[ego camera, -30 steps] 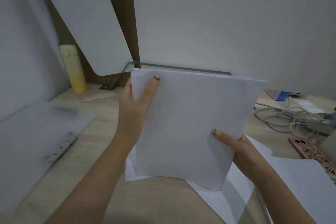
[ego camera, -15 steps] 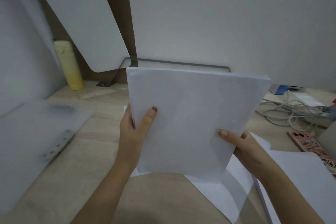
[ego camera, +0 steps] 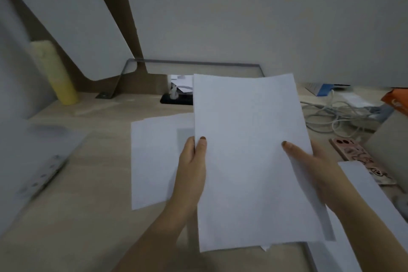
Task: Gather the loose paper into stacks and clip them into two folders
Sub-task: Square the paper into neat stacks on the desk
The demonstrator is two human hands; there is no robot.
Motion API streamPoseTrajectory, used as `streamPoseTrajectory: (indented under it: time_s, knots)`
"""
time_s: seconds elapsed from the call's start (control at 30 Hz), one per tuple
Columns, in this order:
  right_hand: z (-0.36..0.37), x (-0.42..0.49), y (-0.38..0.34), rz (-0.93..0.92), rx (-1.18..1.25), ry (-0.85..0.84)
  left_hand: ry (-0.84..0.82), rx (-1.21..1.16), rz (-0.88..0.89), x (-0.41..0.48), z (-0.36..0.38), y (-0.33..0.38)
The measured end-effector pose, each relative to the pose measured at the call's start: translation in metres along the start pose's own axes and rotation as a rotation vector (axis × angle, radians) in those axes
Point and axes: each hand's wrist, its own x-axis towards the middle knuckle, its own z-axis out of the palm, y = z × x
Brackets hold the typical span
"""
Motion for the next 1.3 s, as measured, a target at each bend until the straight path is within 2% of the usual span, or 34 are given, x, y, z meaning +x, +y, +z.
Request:
streamPoseTrajectory:
  time_s: [0.2, 0.4, 0.67, 0.9, 1.13, 1.3]
  knots:
    - [-0.079, -0.015, 0.038, 0.193, -0.147, 0.182, -0.297, 0.051, -0.174, -0.016, 0.064, -0.027]
    - [-0.141, -0.029, 0.079, 0.302, -0.227, 0.263, -0.517, 0.143, -0.302, -0.035, 0.109, -0.046]
    - [-0.158, -0.036, 0.105, 0.427, -0.331, 0.249, -0.536, 0.368, -0.293, -0.044, 0.124, -0.075]
    - [-0.164, -0.029, 0.109, 0.507, -0.460, 0.227, -0.532, 0.533, -0.191, -0.042, 0.129, -0.090]
    - [-0.167, -0.026, 0.116, 0.491, -0.599, 0.207, -0.524, 0.627, -0.107, -0.045, 0.132, -0.093]
    - [-0.159, -0.029, 0.124, 0.427, -0.652, 0.270, -0.554, 0.690, -0.054, -0.045, 0.134, -0.098]
